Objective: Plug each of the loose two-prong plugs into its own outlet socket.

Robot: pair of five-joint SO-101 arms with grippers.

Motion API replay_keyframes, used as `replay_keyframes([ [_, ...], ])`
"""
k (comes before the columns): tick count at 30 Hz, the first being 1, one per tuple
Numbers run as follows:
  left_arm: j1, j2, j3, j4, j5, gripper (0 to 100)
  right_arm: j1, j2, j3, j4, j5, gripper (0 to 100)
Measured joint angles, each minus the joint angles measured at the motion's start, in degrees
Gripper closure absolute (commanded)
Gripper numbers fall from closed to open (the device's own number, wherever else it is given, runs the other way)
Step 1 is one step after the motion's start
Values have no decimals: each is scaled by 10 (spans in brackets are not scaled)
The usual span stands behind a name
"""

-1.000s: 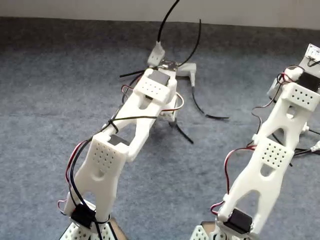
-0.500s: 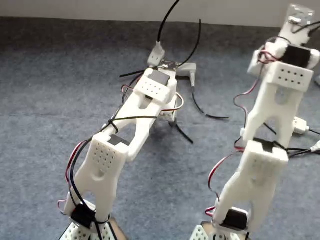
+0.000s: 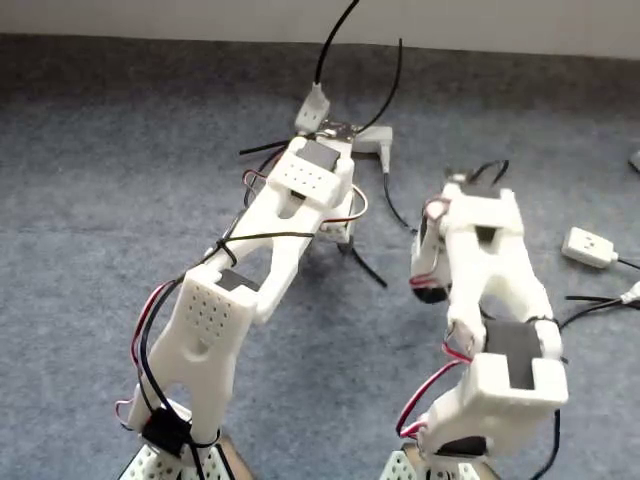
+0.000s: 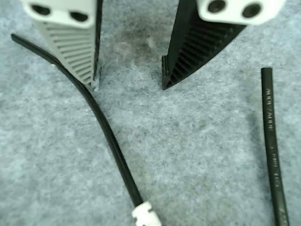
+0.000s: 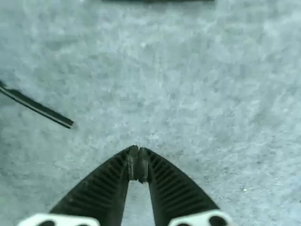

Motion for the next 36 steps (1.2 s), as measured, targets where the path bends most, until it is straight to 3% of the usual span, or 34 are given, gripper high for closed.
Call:
replay_keyframes([
  [10,0,0,0,0,0,790,-35,-127,241,-179,0,986],
  [36,4,0,0,-7,0,790,-45,-35,236,-140,-2,991],
])
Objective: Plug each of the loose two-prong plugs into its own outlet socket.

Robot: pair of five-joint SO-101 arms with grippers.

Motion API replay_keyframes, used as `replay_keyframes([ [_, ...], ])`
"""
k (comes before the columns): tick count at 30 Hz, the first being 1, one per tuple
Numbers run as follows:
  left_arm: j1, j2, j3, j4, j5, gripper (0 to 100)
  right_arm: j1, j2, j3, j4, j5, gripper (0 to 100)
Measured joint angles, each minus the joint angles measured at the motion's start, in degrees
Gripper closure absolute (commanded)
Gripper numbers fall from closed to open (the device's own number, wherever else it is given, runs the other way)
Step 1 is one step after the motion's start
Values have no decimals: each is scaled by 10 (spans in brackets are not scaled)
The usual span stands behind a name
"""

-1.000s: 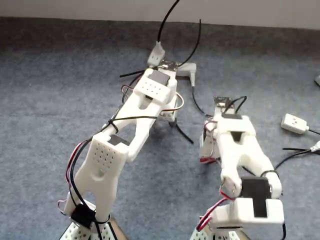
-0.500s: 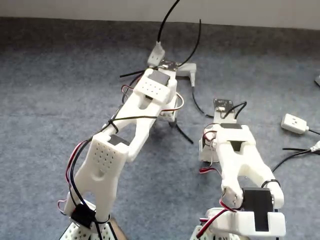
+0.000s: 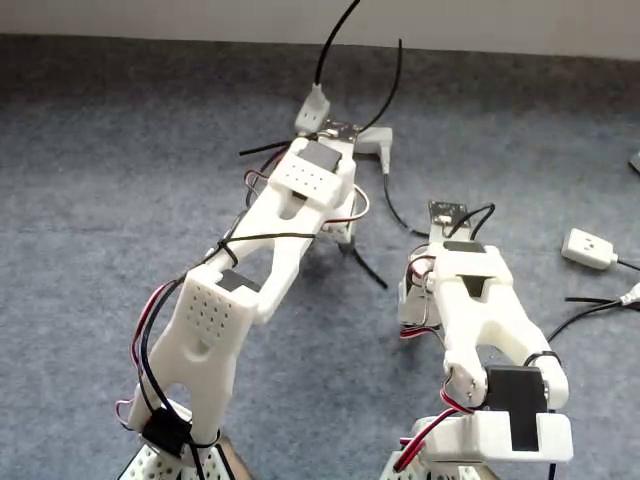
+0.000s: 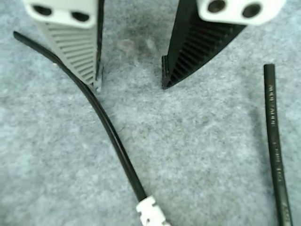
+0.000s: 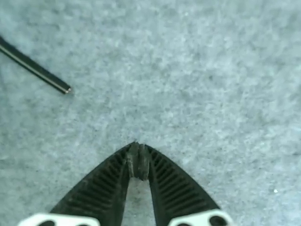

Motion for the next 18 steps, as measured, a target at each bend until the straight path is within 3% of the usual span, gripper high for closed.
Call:
replay_keyframes([
  [18,0,11,-8,-3,0,790,0,0,0,0,0,991],
])
